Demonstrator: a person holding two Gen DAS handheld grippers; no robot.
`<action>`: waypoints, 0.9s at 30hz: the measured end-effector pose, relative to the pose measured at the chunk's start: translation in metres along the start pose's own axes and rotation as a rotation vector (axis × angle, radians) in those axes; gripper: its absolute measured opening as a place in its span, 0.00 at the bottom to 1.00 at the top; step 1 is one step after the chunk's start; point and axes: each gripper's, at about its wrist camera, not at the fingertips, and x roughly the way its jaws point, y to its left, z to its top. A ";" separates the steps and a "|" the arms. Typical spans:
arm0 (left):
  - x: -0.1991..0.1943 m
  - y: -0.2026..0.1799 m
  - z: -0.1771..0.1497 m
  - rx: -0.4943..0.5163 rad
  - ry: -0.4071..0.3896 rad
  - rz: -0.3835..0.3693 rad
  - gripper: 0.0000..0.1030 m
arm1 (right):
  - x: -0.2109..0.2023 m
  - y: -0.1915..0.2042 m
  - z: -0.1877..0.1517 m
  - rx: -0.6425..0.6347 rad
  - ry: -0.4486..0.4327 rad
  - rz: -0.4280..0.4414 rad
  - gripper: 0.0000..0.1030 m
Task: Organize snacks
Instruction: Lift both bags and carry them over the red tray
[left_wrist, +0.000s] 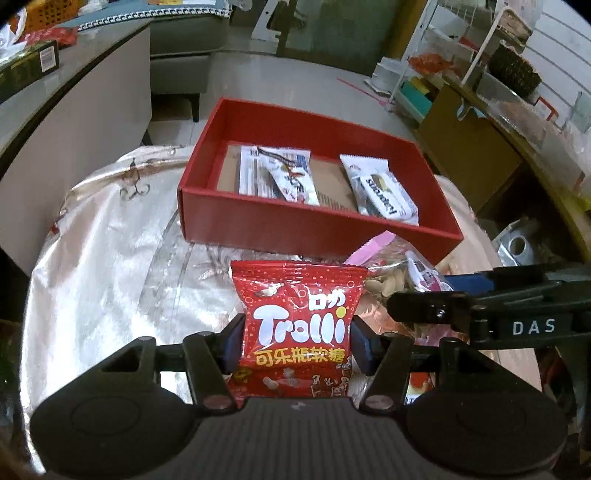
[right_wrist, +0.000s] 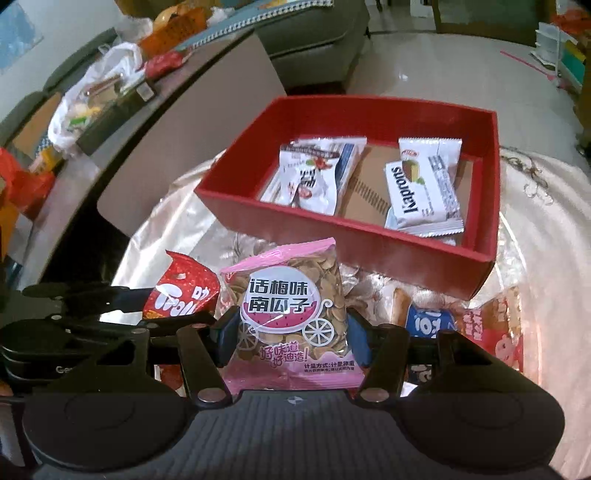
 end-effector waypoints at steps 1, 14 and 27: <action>-0.001 -0.002 0.002 0.004 -0.009 0.007 0.50 | -0.002 -0.001 0.001 0.005 -0.007 0.001 0.64; -0.005 -0.016 0.029 -0.010 -0.107 0.022 0.50 | -0.022 -0.015 0.013 0.059 -0.097 0.010 0.64; -0.008 -0.016 0.063 -0.071 -0.222 0.018 0.50 | -0.035 -0.033 0.033 0.127 -0.188 0.032 0.64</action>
